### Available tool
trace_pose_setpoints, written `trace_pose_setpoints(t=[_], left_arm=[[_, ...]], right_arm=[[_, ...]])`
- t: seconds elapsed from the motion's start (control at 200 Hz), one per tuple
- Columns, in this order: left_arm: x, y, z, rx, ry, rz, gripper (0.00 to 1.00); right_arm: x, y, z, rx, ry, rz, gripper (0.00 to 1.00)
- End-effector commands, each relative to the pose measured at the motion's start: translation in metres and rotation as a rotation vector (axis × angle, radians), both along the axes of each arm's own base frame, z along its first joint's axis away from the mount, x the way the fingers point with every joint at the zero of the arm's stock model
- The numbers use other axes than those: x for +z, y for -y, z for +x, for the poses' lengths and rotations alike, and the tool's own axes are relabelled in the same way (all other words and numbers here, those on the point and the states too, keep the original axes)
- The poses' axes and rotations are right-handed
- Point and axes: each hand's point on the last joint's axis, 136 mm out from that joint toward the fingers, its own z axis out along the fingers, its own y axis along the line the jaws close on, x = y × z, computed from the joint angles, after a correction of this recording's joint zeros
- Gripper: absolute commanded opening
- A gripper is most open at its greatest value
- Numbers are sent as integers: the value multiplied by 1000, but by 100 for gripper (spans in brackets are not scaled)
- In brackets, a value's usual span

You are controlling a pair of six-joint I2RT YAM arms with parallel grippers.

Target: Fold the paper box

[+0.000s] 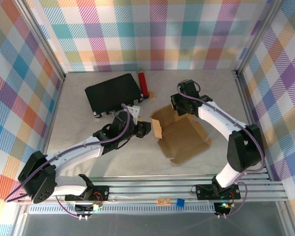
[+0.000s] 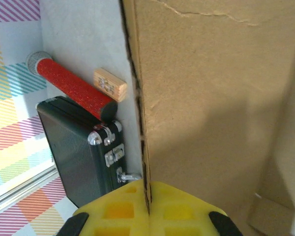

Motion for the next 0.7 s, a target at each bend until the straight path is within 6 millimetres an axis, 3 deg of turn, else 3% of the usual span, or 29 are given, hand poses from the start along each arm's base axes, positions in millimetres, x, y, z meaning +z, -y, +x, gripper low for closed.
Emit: trace_pose_setpoints(t=[0.0,0.19,0.32,0.45,0.545,0.625,0.695], left_arm=[[3,4,8,-25,49,-48,48],[2,-2,18,3,50,-56,49],[5,-3,17,7,35,-82,52],[38,2,20,41,12,-168,60],[55,-20,41,237,-64,-168,68],[73,-32,64,331,-170,-267,66],[85,-31,79,360,-272,-337,64]], right_arm=[[20,-16,31,82,209,78,0],[-5,-17,33,101,177,206,0],[1,-13,26,74,123,234,0],[20,-1,24,18,126,199,0],[28,1,25,18,120,185,0],[33,-1,25,26,118,168,0],[35,-2,24,10,117,177,0]])
